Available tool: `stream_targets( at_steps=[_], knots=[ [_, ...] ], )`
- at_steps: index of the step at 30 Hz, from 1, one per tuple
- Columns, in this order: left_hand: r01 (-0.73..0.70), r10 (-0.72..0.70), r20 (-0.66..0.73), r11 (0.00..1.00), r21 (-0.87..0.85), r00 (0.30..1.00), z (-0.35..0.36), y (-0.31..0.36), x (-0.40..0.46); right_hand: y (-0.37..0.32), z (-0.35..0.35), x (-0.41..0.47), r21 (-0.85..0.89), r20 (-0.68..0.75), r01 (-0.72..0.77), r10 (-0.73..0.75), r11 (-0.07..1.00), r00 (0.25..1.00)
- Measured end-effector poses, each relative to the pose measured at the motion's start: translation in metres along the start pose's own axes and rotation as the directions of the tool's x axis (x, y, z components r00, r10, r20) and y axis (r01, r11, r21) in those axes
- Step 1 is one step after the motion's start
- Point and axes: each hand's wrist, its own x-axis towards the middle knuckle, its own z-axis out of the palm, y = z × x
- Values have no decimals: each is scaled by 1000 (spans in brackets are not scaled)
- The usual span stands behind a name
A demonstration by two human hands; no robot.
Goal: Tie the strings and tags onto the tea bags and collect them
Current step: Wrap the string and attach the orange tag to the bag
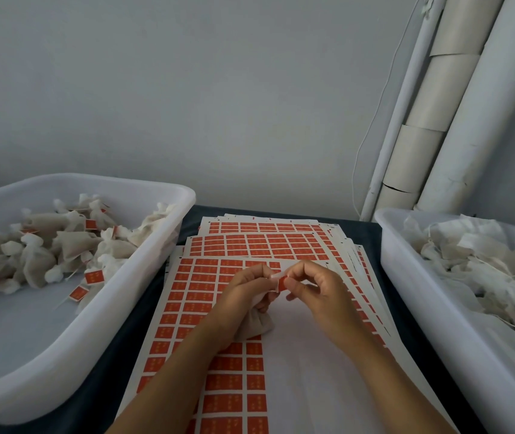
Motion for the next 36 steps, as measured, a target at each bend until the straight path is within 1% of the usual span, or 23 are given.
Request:
stream_targets(
  at_steps=[3, 5, 7, 8, 9, 10, 11, 12, 13, 14, 15, 18, 21, 23, 26, 27, 28, 30, 31, 32, 34, 36],
  knots=[
    [-19, 18, 20, 1000, 8, 1000, -1, 1, -1, -2, 1, 1, 22, 11, -7, 7, 1000, 1000],
    [-33, 34, 68, 999, -5, 997, -2, 0, -4, -4, 1, 1, 21, 21, -10, 9, 1000, 1000],
    [3, -1, 101, 1000, -21, 995, -2, 3, -3, -4, 2, 1, 25, 29, 1, -2, 1000, 1000],
    [40, -39, 69, 999, -11, 997, 1, 5, 4, -4, 2, 1, 20, 27, 6, -7, 1000, 1000],
    [121, -121, -4, 993, -7, 993, 4, 5, 12, -3, 2, 1, 6, 19, 8, -8, 1000, 1000],
    [221, -219, -77, 975, 17, 973, 5, 7, 17, -2, 2, 1, -15, 6, 7, -7, 1000, 1000],
    [279, -273, -114, 959, 44, 955, 5, 9, 18, 0, 1, 1, -35, -7, 3, -3, 999, 1000],
    [226, -221, -87, 972, 60, 971, 4, 7, 15, 1, 0, 1, -49, -17, 0, 0, 999, 1000],
    [133, -131, -38, 990, 53, 991, 5, 4, 11, 3, 0, 1, -56, -24, 0, -2, 998, 1000],
    [47, -48, 10, 998, 46, 999, 5, 2, 6, 3, 0, 1, -62, -31, 5, -7, 998, 999],
    [3, -4, 17, 999, 47, 1000, 3, 1, -2, 4, 0, 1, -70, -39, 12, -14, 997, 999],
    [-73, 79, -63, 993, 89, 995, 3, -4, 0, 5, 1, 0, -90, -57, 25, -30, 996, 998],
    [-134, 144, -59, 980, 145, 988, 5, -3, 1, 7, 2, 0, -90, -76, 25, -32, 996, 997],
    [-190, 205, -48, 957, 221, 977, 5, -5, -1, 8, 3, 1, -61, -87, 12, -17, 998, 996],
    [-213, 249, -74, 922, 324, 966, 5, -5, 1, 8, 7, 0, -32, -106, -34, 30, 999, 994],
    [-209, 253, -83, 912, 352, 964, 5, -5, 1, 8, 10, -1, -77, -124, -38, 28, 996, 992],
    [-205, 257, -93, 904, 375, 962, 5, -5, 2, 7, 13, -2, -166, -158, -28, 1, 986, 987],
    [-207, 275, -124, 897, 391, 954, 3, -5, 3, 1, 18, -2, -339, -197, 18, -89, 941, 976],
    [-210, 284, -143, 896, 391, 948, 2, -4, 3, -1, 18, -1, -383, -199, 36, -121, 923, 973],
    [-207, 287, -158, 897, 390, 945, 1, -4, 3, -3, 18, 0, -405, -203, 38, -130, 914, 971],
    [-201, 279, -162, 903, 380, 946, 0, -4, 2, -2, 15, 1, -408, -197, 5, -93, 913, 976],
    [-209, 278, -144, 904, 372, 950, 0, -6, 2, 2, 19, -1, -363, -129, -5, -45, 932, 991]
  ],
)
